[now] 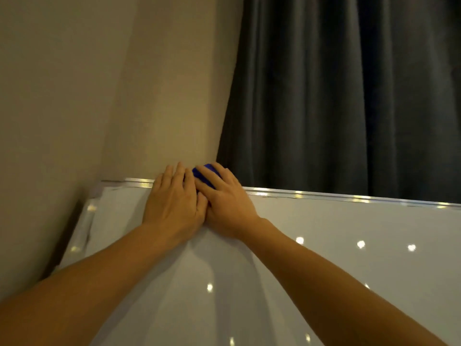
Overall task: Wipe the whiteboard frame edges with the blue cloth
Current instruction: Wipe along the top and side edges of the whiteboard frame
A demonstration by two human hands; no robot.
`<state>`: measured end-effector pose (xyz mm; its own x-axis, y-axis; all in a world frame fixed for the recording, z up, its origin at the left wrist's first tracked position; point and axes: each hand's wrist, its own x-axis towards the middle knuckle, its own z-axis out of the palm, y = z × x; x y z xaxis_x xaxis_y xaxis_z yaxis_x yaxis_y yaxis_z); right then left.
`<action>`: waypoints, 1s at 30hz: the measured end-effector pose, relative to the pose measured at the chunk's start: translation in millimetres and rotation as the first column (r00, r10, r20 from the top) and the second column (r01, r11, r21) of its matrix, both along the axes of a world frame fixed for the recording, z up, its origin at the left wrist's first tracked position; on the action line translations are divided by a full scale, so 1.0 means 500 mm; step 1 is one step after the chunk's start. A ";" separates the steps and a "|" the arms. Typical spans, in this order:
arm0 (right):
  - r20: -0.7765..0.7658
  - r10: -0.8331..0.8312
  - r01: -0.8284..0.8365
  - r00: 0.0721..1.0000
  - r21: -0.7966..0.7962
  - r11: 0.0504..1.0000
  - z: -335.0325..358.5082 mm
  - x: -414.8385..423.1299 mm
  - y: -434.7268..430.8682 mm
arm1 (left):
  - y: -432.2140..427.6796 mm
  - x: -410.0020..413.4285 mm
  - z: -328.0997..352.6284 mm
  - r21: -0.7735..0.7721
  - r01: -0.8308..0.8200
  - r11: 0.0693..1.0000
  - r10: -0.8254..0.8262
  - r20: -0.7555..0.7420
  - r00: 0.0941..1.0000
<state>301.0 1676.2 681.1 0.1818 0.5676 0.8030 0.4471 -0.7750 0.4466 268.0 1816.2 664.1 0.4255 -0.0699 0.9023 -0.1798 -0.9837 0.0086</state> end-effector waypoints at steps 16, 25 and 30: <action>-0.108 -0.451 0.463 0.886 0.278 0.842 -0.037 0.017 -0.489 | -0.278 0.065 -0.033 0.113 -0.020 0.993 0.030 -0.086 0.996; -0.115 -0.302 0.320 0.946 0.196 0.927 -0.051 0.048 -0.735 | -0.605 0.102 -0.037 0.045 -0.061 0.997 0.064 -0.075 0.995; -0.086 -0.293 0.304 0.952 0.215 0.928 -0.025 0.073 -0.977 | -0.715 0.118 -0.022 -0.020 -0.101 0.995 0.097 -0.139 0.986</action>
<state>337.6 1187.9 668.4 0.3591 0.2879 0.8878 0.1972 -0.9532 0.2293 326.8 1458.6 653.1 0.5491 0.0024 0.8358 -0.0767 -0.9956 0.0533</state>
